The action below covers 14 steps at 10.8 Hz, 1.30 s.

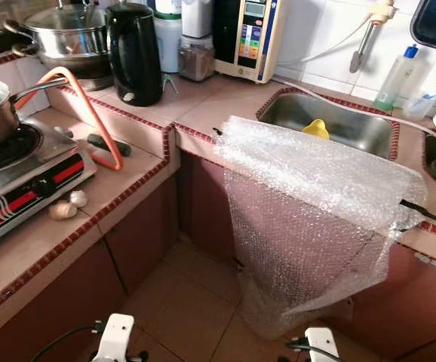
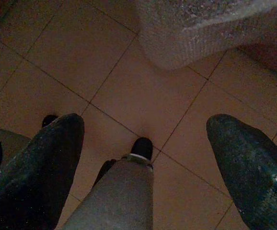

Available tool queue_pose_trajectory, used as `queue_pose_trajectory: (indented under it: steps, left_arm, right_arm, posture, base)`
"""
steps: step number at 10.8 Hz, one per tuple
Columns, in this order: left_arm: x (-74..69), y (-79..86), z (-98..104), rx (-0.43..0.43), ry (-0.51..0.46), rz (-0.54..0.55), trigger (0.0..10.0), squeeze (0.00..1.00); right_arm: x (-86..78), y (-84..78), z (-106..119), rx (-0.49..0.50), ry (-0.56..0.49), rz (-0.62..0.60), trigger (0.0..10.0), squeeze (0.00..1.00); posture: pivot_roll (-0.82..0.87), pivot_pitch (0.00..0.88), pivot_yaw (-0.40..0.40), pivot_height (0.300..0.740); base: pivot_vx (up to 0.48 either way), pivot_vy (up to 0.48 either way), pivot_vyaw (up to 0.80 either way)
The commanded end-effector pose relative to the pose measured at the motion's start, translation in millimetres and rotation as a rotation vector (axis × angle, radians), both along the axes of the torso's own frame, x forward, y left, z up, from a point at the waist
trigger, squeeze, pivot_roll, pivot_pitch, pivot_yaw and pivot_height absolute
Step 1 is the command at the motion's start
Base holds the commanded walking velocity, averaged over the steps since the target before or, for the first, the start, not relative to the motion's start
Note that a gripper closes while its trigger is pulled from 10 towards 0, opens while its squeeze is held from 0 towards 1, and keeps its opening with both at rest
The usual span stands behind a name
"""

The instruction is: Kitchen organization

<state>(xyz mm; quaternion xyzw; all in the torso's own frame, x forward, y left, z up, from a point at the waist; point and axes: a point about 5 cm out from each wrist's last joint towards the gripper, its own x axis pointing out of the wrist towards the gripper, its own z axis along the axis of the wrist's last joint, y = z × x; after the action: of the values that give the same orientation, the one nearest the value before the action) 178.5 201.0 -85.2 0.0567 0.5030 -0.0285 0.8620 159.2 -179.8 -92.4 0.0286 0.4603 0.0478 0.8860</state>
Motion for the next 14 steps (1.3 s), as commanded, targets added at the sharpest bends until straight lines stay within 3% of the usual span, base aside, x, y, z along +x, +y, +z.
queue_pose_trajectory:
  steps: [1,2,4,10,14]
  left_arm:
    - [5.4,-7.8,1,-0.010,-0.006,-0.016,10.0,0.00]
    - [7.0,-24.4,0,-0.013,0.000,-0.094,10.0,0.00]
    - [6.2,-41.8,-2,0.014,0.016,-0.226,10.0,0.00]
    - [-3.6,-42.5,-7,0.078,0.044,-0.223,10.0,0.00]
    - [-3.8,-44.0,-7,0.048,0.043,-0.035,10.0,0.00]
  right_arm:
    - [3.2,-0.6,1,-0.003,-0.008,0.011,10.0,0.00]
    - [6.1,1.6,2,-0.021,-0.016,0.049,10.0,0.00]
    - [11.4,5.2,4,-0.026,-0.023,0.068,10.0,0.00]
    - [3.6,5.7,1,-0.039,0.001,0.099,10.0,0.00]
    - [13.7,3.6,5,-0.032,-0.030,0.072,10.0,0.00]
  posture:
    - [0.11,0.000,-0.076,0.740]
    - [0.11,0.000,-0.066,0.740]
    - [0.10,0.000,-0.054,0.740]
    - [0.10,0.000,-0.043,0.740]
    - [0.14,0.000,-0.076,0.740]
  base:
    - [0.000,0.000,0.00]
    - [0.000,0.000,0.79]
    - [0.000,0.000,0.79]
    - [0.000,0.000,0.79]
    - [0.000,0.000,0.79]
